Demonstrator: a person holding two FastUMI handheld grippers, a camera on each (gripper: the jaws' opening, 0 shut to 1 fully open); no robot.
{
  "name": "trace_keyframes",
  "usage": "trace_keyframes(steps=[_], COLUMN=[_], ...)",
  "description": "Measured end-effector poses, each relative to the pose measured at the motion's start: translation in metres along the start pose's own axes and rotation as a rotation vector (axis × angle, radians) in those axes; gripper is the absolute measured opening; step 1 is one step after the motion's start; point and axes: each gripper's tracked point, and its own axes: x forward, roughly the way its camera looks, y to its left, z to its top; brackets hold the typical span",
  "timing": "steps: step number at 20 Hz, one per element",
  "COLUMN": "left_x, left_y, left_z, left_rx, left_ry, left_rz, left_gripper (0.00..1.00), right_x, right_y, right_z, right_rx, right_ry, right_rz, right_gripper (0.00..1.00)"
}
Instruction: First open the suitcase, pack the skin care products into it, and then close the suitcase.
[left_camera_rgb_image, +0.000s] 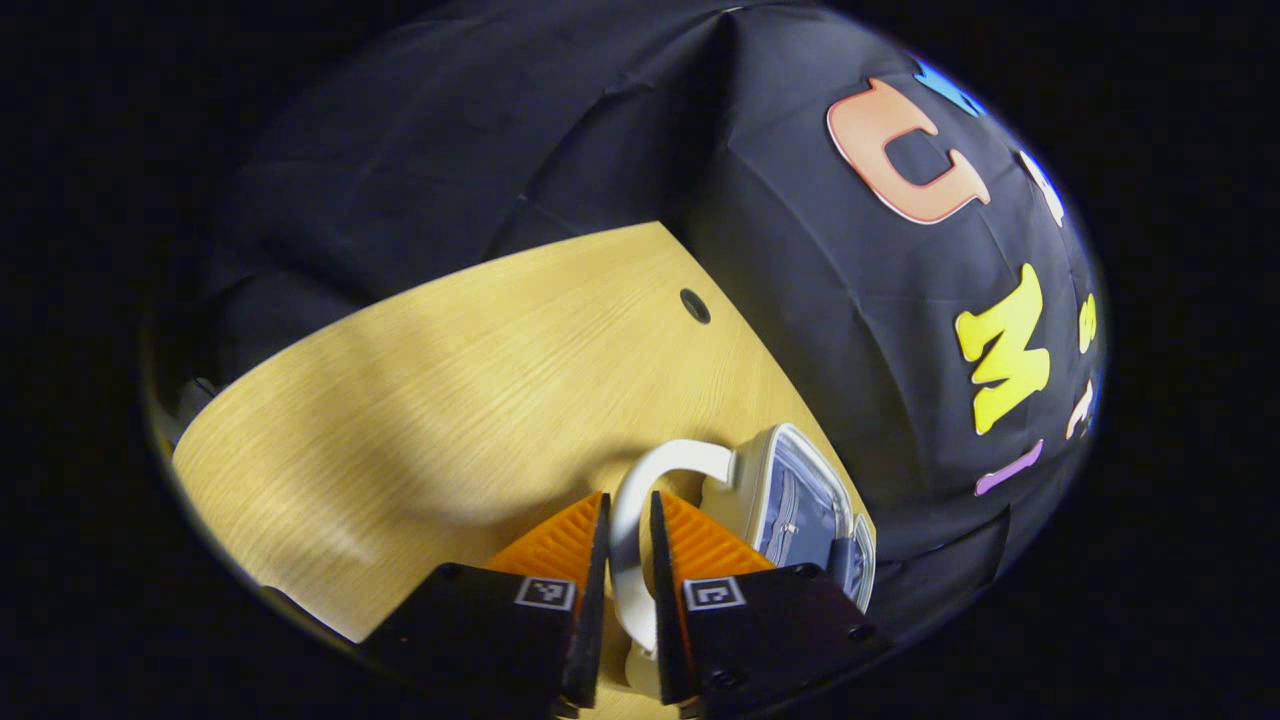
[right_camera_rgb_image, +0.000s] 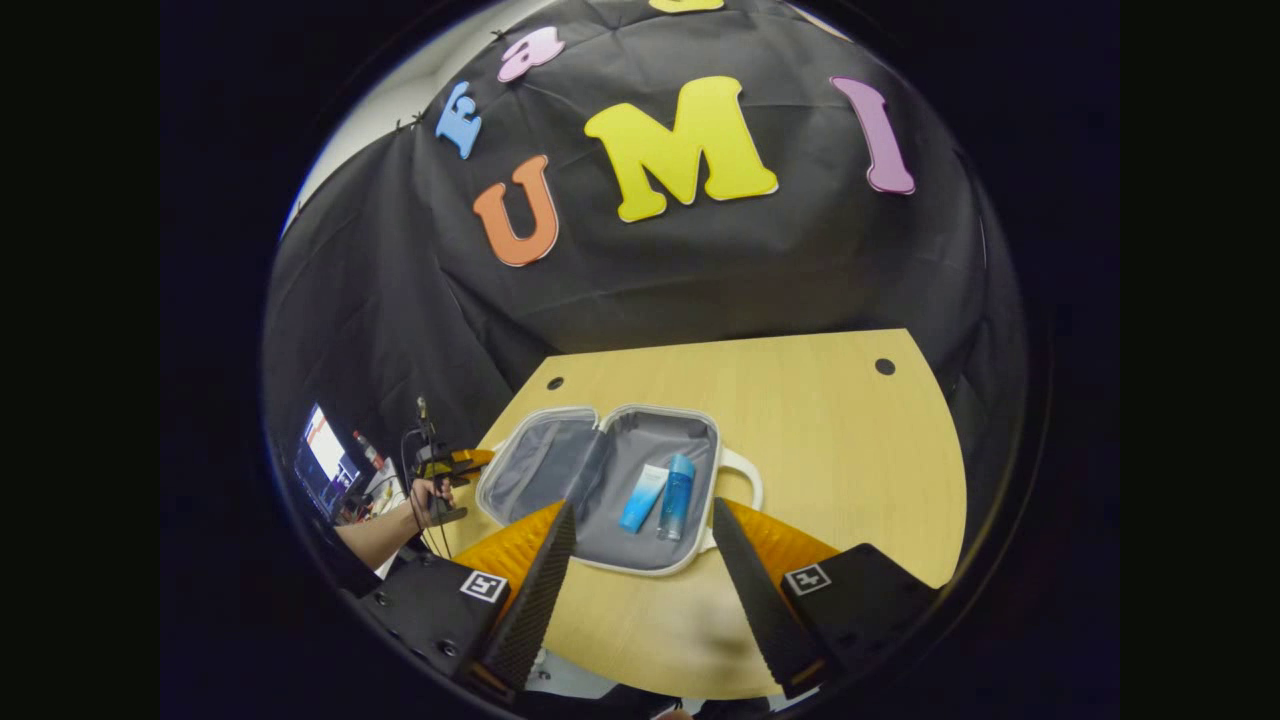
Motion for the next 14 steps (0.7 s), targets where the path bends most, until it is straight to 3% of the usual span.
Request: trace_keyframes(steps=[1, 3, 4, 5, 8, 12, 14], left_x=[-0.006, -0.023, -0.032, -0.044, -0.077, -0.119, -0.125], left_y=[-0.009, -0.032, -0.044, -0.066, -0.142, -0.248, -0.298], left_z=[0.004, 0.011, 0.019, 0.03, 0.048, 0.023, -0.002], left_rx=[0.023, 0.095, 0.131, 0.162, 0.238, 0.404, 0.49], left_ry=[-0.02, -0.042, -0.06, -0.086, -0.164, -0.217, -0.251], left_rz=[-0.002, -0.001, -0.006, -0.021, -0.083, -0.127, -0.128], left_gripper=[0.19, 0.15, 0.13, 0.12, 0.11, 0.1, 0.11], right_x=[-0.002, -0.009, -0.012, -0.016, -0.029, -0.052, -0.064], right_y=[-0.003, -0.007, -0.01, -0.015, -0.038, -0.042, -0.044], right_z=[0.002, 0.007, 0.012, 0.015, 0.024, 0.038, 0.04], right_rx=[0.005, 0.023, 0.028, 0.027, -0.054, -0.163, -0.197], right_ry=[-0.017, -0.055, -0.077, -0.1, -0.168, -0.264, -0.292], right_rz=[-0.003, 0.001, -0.004, -0.01, -0.094, -0.142, -0.137], right_gripper=[0.82, 0.78, 0.82, 0.77, 0.82, 0.77, 0.82])
